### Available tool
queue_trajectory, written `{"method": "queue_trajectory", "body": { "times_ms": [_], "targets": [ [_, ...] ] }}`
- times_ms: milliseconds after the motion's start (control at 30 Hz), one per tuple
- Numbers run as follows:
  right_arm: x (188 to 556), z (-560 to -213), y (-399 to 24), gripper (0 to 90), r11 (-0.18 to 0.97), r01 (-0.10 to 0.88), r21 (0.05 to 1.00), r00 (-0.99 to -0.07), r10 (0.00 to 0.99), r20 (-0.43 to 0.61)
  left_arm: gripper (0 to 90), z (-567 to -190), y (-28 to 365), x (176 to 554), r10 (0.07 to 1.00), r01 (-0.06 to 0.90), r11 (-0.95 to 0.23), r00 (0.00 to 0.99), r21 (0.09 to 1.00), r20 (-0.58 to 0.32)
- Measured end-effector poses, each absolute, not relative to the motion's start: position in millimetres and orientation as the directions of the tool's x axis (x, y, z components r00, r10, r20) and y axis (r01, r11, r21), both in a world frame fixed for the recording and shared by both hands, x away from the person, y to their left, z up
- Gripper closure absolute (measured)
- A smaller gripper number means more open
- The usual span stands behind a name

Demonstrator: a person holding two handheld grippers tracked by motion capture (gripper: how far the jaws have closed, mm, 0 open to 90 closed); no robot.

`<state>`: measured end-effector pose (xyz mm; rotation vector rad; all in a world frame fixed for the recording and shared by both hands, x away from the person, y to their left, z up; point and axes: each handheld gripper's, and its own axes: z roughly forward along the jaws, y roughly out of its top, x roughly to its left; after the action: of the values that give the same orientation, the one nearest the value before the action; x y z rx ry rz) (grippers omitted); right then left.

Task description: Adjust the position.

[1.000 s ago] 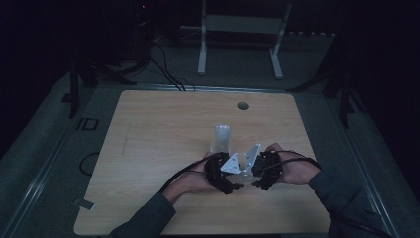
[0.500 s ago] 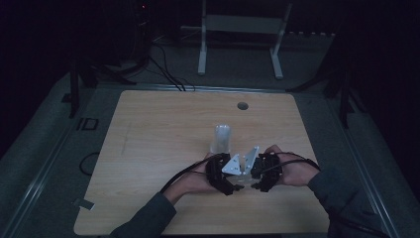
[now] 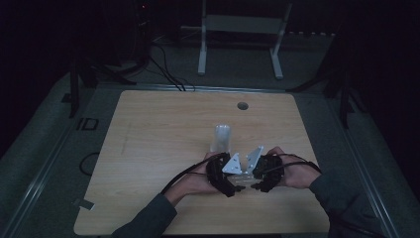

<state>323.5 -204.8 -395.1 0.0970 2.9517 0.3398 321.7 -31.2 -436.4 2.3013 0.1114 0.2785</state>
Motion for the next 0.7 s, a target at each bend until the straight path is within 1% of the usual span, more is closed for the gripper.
{"method": "queue_trajectory", "body": {
  "times_ms": [400, 700],
  "targets": [
    [326.3, -402.7, -215.1, 42.1, 0.966, 0.107, 0.234, -0.977, 0.146, -0.156, 22.1, -430.2, -26.4, 323.0, 0.206, 0.014, -0.612, 0.968, 0.791, 0.142],
    [329.9, -407.9, -227.5, 42.1, 0.942, 0.212, 0.261, -0.951, 0.260, -0.165, 24.1, -423.4, -18.2, 324.8, 0.251, 0.025, -0.564, 0.957, 0.825, 0.142]
  ]
}}
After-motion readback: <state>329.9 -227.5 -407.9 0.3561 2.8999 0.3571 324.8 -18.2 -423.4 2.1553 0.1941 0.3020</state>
